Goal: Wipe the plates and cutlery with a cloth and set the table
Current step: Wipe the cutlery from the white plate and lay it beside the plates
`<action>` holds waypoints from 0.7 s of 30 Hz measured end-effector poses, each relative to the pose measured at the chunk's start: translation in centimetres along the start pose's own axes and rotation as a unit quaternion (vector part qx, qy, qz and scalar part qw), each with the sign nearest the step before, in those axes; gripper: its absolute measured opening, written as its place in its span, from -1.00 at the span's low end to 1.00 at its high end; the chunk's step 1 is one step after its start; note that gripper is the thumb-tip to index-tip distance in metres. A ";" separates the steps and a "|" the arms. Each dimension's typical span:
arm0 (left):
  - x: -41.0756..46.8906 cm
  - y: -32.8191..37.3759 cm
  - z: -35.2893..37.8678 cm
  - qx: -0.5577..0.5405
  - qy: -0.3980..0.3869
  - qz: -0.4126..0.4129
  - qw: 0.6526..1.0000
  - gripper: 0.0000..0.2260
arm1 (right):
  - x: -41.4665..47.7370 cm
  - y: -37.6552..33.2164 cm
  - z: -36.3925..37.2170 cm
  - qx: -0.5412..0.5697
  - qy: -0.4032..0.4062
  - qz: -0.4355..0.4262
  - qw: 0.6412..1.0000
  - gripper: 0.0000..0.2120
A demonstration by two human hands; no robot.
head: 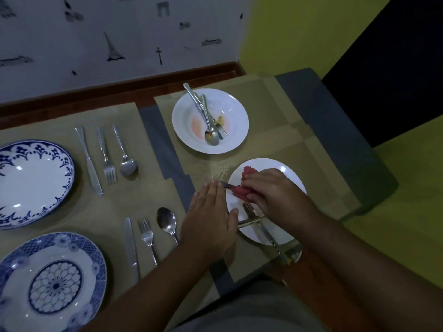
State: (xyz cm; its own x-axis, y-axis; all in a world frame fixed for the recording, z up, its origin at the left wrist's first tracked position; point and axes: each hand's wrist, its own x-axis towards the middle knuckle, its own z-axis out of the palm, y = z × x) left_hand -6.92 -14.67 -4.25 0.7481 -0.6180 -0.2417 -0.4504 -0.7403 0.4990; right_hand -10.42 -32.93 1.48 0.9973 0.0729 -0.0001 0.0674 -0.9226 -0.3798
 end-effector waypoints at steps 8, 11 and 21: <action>-0.2 6.7 2.7 0.018 -0.015 -0.074 0.997 -0.39 | -0.6 6.6 -2.4 0.066 -0.063 -0.074 0.993 -0.76; -0.3 8.8 4.3 0.032 0.007 -0.112 0.993 -0.33 | -1.1 8.7 -3.1 0.078 -0.102 -0.106 0.986 -0.74; -1.5 10.5 8.0 0.044 0.076 -0.145 0.985 -0.41 | -2.8 12.5 -2.4 0.084 -0.067 -0.159 0.982 -0.74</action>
State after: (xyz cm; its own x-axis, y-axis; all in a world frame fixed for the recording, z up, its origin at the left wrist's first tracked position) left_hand -16.63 -23.67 -5.26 0.9132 -0.3346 -0.2326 -0.2422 -0.9047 0.3506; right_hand -12.27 -45.59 -1.04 0.9137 0.4056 0.0256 0.3572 -0.7713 -0.5269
